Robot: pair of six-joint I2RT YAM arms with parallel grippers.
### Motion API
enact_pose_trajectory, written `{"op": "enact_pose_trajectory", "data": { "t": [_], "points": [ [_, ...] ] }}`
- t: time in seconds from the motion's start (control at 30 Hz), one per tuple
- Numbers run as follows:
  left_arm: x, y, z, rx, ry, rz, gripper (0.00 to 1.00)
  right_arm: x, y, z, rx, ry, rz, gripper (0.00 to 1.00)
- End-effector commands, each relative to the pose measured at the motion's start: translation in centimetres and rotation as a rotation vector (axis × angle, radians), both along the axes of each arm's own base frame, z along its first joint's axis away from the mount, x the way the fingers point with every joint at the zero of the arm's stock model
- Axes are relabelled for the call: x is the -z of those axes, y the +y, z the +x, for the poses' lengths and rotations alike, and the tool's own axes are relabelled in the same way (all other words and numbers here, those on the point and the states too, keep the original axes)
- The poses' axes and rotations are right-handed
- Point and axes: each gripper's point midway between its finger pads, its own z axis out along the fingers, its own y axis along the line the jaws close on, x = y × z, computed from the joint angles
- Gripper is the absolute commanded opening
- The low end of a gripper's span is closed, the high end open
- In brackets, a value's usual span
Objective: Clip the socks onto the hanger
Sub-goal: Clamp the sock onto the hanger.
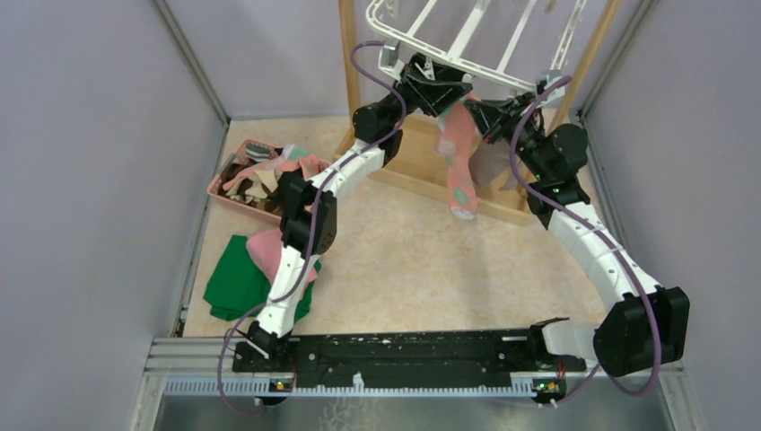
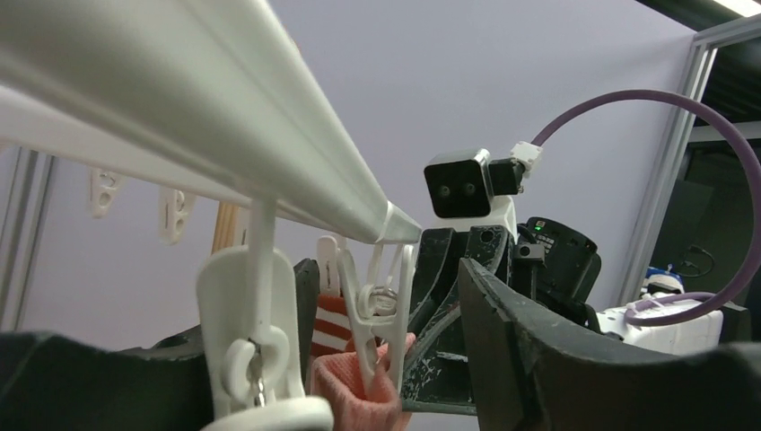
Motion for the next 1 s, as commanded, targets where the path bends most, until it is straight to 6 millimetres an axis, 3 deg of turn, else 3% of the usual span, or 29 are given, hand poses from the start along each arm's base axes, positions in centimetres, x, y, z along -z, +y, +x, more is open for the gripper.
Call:
{"op": "enact_pose_trajectory", "data": {
  "t": [0.0, 0.3, 0.33, 0.4, 0.7, 0.97],
  "points": [
    [-0.9, 0.5, -0.8, -0.007, -0.042, -0.036, 0.67, -4.3, -0.4, -1.9, 0.004, -0.122, 0.038, 0.0],
    [0.2, 1.3, -1.4, -0.062, -0.033, 0.0, 0.98, -3.6, -0.9, -2.0, 0.035, -0.122, 0.004, 0.0],
    [0.0, 1.7, -1.8, -0.072, -0.039, 0.0, 0.99, -3.5, -1.0, -2.1, 0.043, -0.12, -0.001, 0.02],
    [1.5, 2.2, -1.7, -0.096, -0.016, 0.027, 0.99, -3.2, -1.3, -2.2, 0.06, -0.119, -0.012, 0.07],
    [5.1, 4.5, -3.5, -0.138, -0.016, 0.1, 0.99, -1.7, -2.2, -3.4, 0.102, -0.132, -0.072, 0.5],
    [8.4, 6.8, -5.2, -0.25, -0.033, 0.212, 0.98, 0.4, -2.2, -5.0, 0.076, -0.116, -0.124, 0.57]
  ]
}}
